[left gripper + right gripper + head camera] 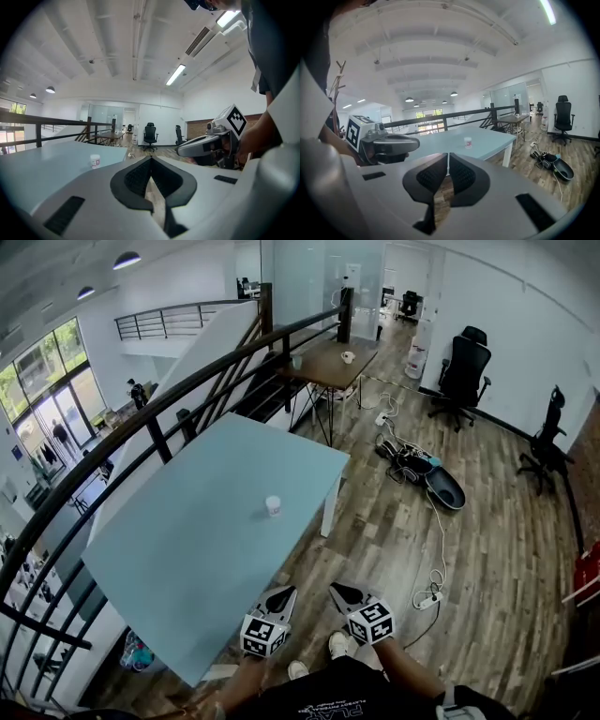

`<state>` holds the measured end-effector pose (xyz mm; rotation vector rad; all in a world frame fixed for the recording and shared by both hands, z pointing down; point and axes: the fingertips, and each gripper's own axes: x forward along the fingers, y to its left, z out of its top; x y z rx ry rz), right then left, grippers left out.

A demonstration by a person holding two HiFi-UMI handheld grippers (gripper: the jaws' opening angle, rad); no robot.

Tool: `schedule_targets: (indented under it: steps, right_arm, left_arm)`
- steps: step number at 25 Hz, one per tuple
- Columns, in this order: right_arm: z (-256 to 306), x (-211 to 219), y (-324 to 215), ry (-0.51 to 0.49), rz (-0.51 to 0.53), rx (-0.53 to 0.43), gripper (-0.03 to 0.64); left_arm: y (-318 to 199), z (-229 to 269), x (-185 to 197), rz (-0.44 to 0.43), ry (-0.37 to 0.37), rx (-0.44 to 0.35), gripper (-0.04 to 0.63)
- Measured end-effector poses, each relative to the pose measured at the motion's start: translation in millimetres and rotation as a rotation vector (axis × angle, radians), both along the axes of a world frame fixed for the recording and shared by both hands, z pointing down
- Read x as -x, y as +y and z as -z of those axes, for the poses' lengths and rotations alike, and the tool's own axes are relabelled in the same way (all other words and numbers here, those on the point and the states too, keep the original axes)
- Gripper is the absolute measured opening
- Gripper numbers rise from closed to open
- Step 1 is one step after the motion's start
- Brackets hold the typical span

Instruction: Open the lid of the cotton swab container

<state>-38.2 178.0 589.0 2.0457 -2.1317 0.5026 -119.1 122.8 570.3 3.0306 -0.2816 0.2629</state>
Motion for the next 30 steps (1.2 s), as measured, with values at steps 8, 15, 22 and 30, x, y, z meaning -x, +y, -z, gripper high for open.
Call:
schedule_targets:
  steps: [8, 15, 22, 30]
  right_arm:
    - [4.6, -33.8, -30.6, -0.006, 0.021, -0.009, 0.025]
    - [0.2, -74.3, -51.0, 0.027, 0.015, -0.025, 0.025]
    - [14.3, -121.5, -68.3, 0.049, -0.028, -0.085, 0.025]
    - [30.7, -179.8, -79.0, 0.052, -0.059, -0.145, 0.025]
  left_arm:
    - [-27.0, 6.0, -30.0, 0.027, -0.004, 0.001, 0.012]
    - [-44.5, 5.0, -64.0, 0.048, -0.023, -0.010, 0.012]
    - [-57.6, 4.5, -104.0, 0.054, -0.024, -0.014, 0.012]
    - [-75.2, 13.4, -147.1, 0.086, -0.004, -0.004, 0.012]
